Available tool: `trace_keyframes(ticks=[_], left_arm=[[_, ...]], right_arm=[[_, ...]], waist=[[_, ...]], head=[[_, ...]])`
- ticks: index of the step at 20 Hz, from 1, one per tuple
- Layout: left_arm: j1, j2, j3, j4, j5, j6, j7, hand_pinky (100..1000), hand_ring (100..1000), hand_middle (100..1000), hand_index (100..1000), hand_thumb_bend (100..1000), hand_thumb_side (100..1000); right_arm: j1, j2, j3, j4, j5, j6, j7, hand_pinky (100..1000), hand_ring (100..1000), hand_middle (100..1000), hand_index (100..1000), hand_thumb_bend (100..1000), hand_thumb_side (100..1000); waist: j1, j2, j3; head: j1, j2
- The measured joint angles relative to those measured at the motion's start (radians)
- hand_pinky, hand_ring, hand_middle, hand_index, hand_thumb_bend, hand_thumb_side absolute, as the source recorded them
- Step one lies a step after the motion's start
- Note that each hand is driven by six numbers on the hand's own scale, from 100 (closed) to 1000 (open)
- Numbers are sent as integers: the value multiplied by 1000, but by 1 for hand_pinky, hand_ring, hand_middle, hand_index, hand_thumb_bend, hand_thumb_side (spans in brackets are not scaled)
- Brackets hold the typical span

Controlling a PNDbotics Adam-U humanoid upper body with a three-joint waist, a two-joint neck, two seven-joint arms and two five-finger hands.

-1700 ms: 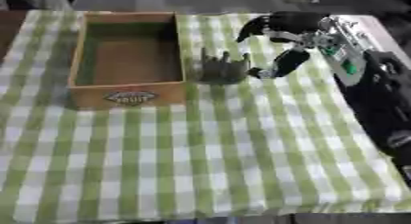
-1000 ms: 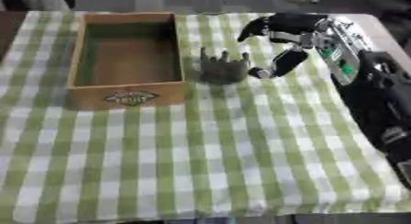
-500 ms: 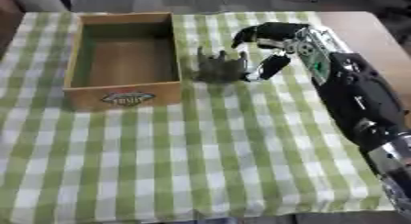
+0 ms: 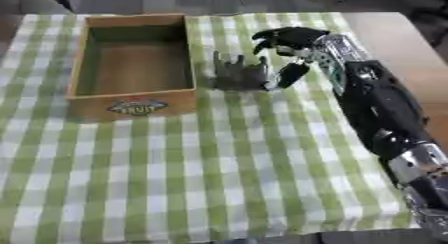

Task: Pick up objects on the table and place them in the box.

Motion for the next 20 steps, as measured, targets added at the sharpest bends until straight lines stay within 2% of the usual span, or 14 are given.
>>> trace_keyframes(ticks=[9,13,16,18,19,20], left_arm=[[0,0,-2,0,1,-2,-3,546,637,542,581,101,644],[0,0,-2,0,2,-4,-4,546,637,541,581,101,644],[0,-1,-2,0,2,-4,-5,546,637,541,581,101,644],[0,-1,-2,0,2,-4,-5,546,637,542,581,101,644],[0,-1,-2,0,2,-4,-5,546,637,542,581,101,644],[0,-1,-2,0,2,-4,-5,546,637,542,581,101,645]], right_arm=[[-22,40,0,55,86,4,-36,917,1000,1000,832,467,614],[-34,49,-9,89,111,5,-37,916,1000,1000,785,443,614],[-42,57,-13,100,122,5,-39,912,1000,992,716,406,547],[-44,60,-17,102,127,5,-47,903,1000,977,628,374,457],[-44,61,-18,102,129,6,-52,894,993,955,545,353,381],[-44,62,-18,103,132,7,-59,891,985,944,515,344,347]], waist=[[8,0,6],[9,-2,10],[8,-6,11],[8,-6,11],[8,-6,11],[8,-6,11]], head=[[-12,0],[-17,0],[-17,0],[-17,0],[-17,0],[-17,0]])
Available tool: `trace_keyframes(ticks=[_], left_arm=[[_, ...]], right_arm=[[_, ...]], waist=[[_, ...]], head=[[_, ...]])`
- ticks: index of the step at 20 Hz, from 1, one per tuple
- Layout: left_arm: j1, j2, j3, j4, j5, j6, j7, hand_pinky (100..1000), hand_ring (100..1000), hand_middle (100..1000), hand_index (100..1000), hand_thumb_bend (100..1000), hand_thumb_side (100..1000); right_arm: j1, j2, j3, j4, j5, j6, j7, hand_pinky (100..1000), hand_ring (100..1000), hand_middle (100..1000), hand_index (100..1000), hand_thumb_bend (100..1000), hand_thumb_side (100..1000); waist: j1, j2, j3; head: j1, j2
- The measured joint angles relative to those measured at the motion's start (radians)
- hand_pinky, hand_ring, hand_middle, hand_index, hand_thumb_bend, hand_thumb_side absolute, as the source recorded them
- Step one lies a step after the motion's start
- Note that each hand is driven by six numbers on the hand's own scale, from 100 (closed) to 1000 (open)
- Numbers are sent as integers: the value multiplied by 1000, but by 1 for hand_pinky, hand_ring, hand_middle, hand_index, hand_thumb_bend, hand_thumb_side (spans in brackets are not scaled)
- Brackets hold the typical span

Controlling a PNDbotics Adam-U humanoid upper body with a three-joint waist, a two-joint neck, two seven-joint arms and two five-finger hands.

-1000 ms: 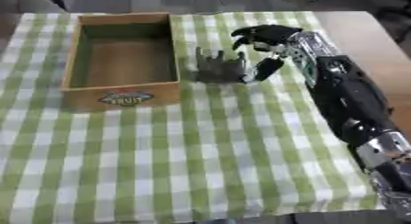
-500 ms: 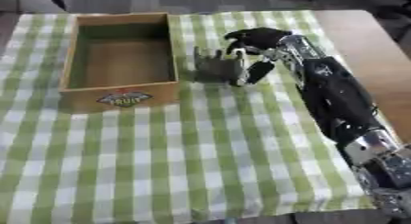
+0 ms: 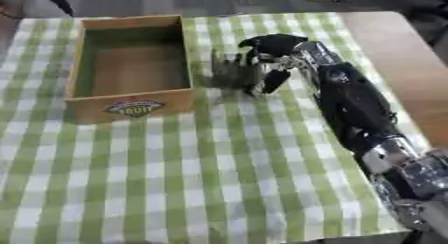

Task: Pick up objects on the table and place them in the box.

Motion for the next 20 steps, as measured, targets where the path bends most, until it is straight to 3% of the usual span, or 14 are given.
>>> trace_keyframes(ticks=[3,5,11,20], left_arm=[[0,0,0,0,0,0,0,546,637,542,581,101,644],[0,0,0,0,0,0,0,546,637,542,581,101,644],[0,0,0,0,0,0,0,546,637,541,581,103,642],[0,0,0,0,0,0,1,546,637,542,581,103,640]], right_arm=[[7,0,0,1,3,5,-30,862,926,882,385,312,248],[9,1,0,1,3,8,-53,842,895,856,347,284,243],[26,-14,-1,-19,-42,13,-99,821,863,829,334,207,246],[26,-71,-1,-136,-219,32,-74,811,850,820,340,160,214]], waist=[[0,0,0],[0,0,0],[-1,0,-7],[-2,-1,-15]], head=[[0,0],[0,0],[2,0],[7,0]])
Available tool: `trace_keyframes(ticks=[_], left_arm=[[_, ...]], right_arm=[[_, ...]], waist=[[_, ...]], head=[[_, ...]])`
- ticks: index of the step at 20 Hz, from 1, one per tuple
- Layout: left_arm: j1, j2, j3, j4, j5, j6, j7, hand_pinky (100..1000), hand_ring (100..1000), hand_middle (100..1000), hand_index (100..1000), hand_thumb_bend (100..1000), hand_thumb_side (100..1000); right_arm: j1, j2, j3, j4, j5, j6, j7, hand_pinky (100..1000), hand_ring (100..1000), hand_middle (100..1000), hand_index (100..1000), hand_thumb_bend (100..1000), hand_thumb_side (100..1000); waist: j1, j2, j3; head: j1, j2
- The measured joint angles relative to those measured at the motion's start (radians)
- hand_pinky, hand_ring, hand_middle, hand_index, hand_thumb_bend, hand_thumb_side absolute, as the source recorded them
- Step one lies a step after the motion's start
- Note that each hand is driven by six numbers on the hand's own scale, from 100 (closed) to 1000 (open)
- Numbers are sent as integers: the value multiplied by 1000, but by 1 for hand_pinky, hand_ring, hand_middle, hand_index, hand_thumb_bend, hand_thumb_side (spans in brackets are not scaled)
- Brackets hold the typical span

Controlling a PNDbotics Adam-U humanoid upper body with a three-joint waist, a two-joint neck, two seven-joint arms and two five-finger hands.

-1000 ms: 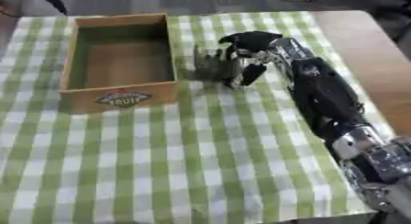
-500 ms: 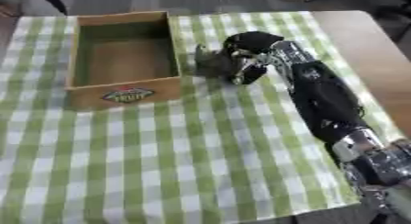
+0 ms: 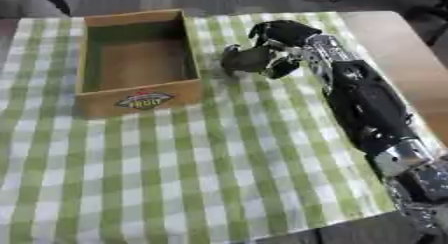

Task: Pick up objects on the table and place them in the box.

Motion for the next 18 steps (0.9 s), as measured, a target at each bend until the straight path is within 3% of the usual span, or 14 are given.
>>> trace_keyframes(ticks=[11,18], left_arm=[[0,0,0,0,0,0,0,546,637,542,582,103,639],[-1,0,-5,0,6,2,-4,546,637,542,582,107,639]], right_arm=[[-55,-12,6,-89,-164,17,39,801,841,814,345,127,171],[-118,61,38,-112,-193,4,77,801,839,812,346,110,166]], waist=[[0,-5,1],[-2,-13,34]], head=[[2,0],[-12,0]])
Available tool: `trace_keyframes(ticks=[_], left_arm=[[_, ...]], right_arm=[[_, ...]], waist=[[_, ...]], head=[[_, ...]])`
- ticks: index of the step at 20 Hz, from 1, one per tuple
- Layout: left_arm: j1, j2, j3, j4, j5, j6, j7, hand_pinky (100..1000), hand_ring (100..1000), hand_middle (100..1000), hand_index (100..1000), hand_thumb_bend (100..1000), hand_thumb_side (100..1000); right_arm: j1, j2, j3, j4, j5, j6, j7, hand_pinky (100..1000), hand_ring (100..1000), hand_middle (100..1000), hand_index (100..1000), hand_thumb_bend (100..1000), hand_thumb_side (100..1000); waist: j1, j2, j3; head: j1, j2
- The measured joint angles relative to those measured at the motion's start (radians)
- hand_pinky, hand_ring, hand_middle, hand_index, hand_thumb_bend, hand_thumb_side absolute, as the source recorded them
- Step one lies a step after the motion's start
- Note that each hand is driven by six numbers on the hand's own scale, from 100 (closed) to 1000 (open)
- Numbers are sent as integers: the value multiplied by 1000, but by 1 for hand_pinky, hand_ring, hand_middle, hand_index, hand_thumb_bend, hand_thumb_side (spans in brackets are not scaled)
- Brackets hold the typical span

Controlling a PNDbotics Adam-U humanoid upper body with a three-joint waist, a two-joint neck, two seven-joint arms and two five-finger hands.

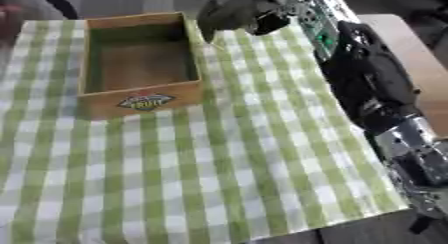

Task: Pick up objects on the table and place them in the box.

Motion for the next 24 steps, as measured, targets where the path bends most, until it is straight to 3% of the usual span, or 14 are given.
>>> trace_keyframes(ticks=[13,21,24], left_arm=[[-34,-26,-33,0,23,12,-32,546,636,542,582,111,636],[-44,-35,-47,0,33,13,-48,545,635,541,582,110,634],[-45,-35,-50,0,34,11,-51,546,635,541,581,111,634]], right_arm=[[-25,142,13,113,90,-21,25,802,841,814,350,103,181],[-15,180,12,190,217,-13,-34,807,854,825,373,134,199],[-9,184,12,211,267,-8,-69,830,888,861,531,156,273]], waist=[[-3,-5,109],[0,0,153],[1,1,153]], head=[[-40,0],[-66,0],[-70,0]])
